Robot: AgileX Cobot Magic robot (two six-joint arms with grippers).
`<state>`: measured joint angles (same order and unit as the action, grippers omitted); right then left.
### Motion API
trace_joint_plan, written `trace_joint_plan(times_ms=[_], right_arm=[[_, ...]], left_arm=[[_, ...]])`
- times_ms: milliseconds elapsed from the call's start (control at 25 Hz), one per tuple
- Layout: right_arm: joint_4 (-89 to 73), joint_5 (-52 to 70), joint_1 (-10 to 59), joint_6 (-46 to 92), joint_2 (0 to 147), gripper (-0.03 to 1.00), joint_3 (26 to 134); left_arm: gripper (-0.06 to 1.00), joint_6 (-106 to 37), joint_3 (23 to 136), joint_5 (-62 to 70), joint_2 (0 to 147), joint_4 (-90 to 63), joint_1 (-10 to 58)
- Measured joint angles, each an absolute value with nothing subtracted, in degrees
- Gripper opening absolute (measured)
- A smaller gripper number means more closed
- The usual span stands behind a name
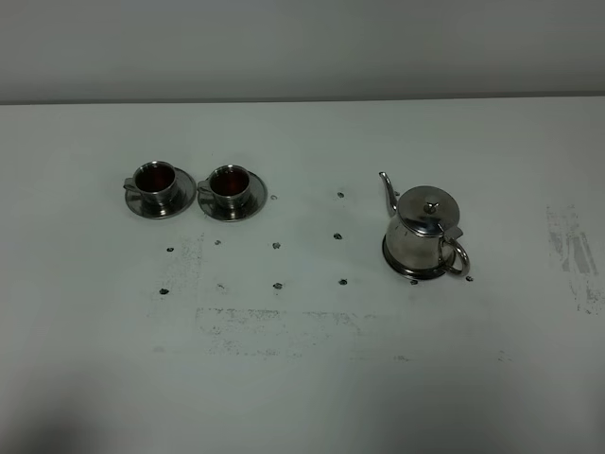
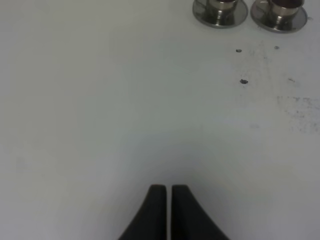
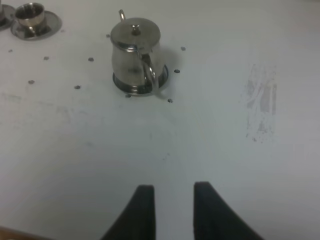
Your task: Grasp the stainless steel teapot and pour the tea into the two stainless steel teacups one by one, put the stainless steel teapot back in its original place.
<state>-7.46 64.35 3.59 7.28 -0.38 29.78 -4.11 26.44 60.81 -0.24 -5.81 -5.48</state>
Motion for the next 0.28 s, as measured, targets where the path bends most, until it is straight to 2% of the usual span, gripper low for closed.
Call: trace_joint_plan(times_ms=[280], right_arm=[[-7.5, 64.4, 3.6, 7.3, -0.4, 0.18, 29.8]], left_arm=[[0.06, -4.1, 26.4, 60.8, -0.2, -5.8, -5.5]])
